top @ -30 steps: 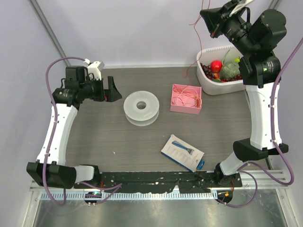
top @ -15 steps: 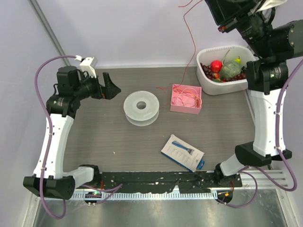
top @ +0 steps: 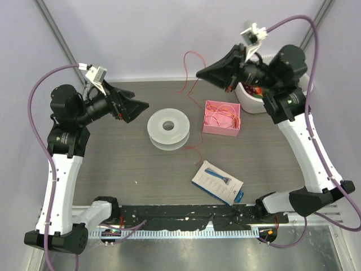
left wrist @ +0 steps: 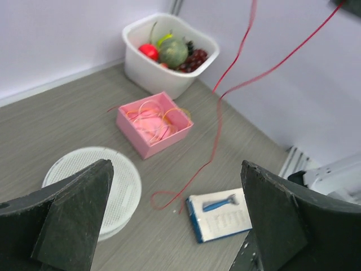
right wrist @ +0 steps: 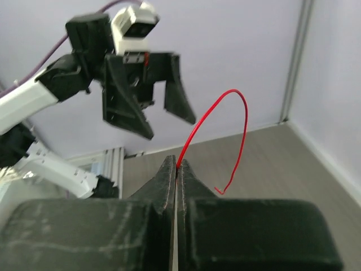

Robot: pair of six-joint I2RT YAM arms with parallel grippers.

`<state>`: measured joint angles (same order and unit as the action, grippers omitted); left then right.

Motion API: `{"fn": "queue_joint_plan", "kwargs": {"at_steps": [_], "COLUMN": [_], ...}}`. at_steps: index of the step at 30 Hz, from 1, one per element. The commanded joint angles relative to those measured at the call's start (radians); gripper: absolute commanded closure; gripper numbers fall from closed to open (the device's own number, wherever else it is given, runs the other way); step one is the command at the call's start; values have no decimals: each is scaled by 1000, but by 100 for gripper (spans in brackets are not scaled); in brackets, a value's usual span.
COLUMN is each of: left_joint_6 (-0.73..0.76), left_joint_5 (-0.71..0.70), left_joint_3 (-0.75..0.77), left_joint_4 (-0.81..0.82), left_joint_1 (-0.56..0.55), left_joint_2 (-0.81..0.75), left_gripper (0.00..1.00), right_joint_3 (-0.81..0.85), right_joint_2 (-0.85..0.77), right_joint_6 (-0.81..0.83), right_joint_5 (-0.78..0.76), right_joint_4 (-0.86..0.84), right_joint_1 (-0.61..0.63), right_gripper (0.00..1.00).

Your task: Wrap the cables

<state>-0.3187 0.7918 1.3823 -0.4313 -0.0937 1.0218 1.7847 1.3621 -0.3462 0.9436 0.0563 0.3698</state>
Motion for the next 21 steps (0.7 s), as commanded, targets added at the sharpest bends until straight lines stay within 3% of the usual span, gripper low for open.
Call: {"fn": "queue_joint_plan", "kwargs": {"at_steps": [1,5,7,15,18,21], "left_joint_6": [-207,-391,-411,-364,-353,-515], "left_joint_5": [81,89,98,187,138,81], "left_joint_3": [-22,-84,-106,-206,-227,-294], "left_joint_4": [227,379,397,479,395,411], "left_joint_1": [-5,-3,-5,-6,-5,-3], "left_joint_2": [18,23,27,-8,-29,-49], "left_gripper": [0,0,1,9,12,14], "right_joint_3": [13,28,22,53,38,16], "right_joint_2": [-28,-17,-15,19,11,-1], "right_joint_6": [205,461,504,515,513,570], "right_joint_5": [38,-35,-71,-108,-146,-253], "right_joint_4": [170,330,353,353,332,329], "right_joint_1": [107,224,280,337,347,365], "right_gripper": [99,99,99,99,99,99]}}
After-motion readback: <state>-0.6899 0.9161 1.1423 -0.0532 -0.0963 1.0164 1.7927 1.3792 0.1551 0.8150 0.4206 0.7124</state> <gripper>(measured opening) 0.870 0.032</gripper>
